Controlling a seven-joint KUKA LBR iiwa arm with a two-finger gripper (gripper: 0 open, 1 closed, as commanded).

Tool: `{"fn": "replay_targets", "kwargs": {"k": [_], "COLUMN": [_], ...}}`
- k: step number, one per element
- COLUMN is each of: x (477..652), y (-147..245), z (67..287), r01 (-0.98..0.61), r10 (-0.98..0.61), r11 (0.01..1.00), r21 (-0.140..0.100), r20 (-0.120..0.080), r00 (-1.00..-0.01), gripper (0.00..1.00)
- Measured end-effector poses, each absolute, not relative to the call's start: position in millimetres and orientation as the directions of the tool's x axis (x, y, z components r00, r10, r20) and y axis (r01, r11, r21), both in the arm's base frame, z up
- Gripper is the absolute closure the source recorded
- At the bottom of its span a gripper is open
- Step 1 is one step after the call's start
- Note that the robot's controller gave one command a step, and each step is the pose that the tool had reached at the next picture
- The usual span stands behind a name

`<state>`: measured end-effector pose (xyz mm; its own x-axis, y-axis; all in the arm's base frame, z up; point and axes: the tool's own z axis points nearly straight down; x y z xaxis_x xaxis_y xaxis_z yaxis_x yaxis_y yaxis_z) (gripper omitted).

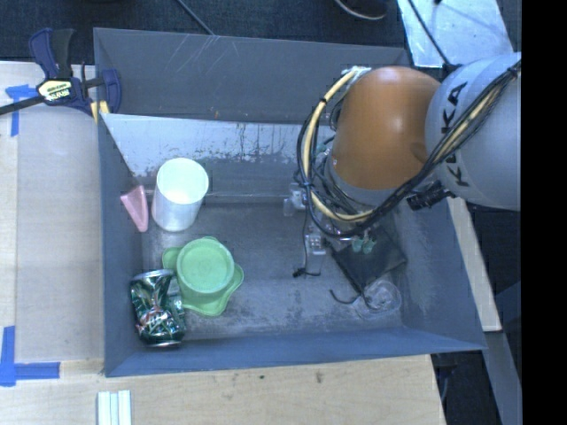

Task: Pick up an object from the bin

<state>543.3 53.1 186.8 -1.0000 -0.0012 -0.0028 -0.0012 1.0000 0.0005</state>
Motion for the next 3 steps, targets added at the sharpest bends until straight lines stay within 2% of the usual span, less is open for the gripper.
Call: {"fn": "replay_targets", "kwargs": {"k": [1,2,3], "x": [574.3,591.5,578.4], "y": [34.6,-24.8,-54.9], "z": [214.4,226.0,182.3], "r01": [-0.049,-0.091,-0.130], "r10": [-0.049,-0.091,-0.130], "r11": [0.999,0.996,0.992], "r21": [0.001,0.000,-0.003], "r20": [0.000,-0.006,-0.007], "r00": [-0.999,-0.996,-0.992], "gripper": [0.00,0.00,0.00]}}
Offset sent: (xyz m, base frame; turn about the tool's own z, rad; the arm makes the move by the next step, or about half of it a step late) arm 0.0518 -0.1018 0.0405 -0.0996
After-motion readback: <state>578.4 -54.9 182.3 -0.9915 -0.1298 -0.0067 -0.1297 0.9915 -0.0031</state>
